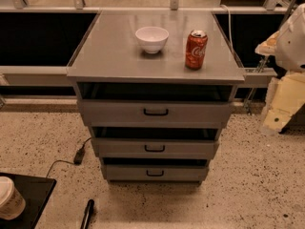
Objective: Open bottom drawer
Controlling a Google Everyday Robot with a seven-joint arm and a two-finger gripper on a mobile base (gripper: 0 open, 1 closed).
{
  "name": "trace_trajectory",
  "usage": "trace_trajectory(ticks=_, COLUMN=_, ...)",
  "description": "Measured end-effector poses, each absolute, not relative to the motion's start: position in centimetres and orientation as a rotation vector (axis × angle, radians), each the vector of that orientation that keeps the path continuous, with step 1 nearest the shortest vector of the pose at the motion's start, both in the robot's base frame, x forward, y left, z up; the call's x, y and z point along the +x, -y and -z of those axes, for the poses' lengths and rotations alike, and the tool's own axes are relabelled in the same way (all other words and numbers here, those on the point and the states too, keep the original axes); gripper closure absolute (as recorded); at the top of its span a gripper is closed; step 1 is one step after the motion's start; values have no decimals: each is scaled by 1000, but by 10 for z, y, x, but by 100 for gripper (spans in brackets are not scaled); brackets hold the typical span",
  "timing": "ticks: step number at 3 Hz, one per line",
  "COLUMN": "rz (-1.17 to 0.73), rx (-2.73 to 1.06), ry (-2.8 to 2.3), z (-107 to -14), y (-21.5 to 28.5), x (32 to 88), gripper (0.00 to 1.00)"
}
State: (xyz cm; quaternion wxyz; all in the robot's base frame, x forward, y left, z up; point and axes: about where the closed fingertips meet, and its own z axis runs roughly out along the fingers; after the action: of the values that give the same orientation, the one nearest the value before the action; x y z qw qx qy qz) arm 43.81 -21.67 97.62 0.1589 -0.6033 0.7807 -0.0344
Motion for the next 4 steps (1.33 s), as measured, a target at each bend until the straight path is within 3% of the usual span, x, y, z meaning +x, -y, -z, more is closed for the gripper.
trace_trajectory(ticks=2, rz=48, rx=-1751, ry=-2172, z=-954, y=216, x=431, gripper=0)
trace_trajectory(ticks=4, rz=-284, rx=-1654, ry=-1990, z=-817, y=205, x=387, gripper=0)
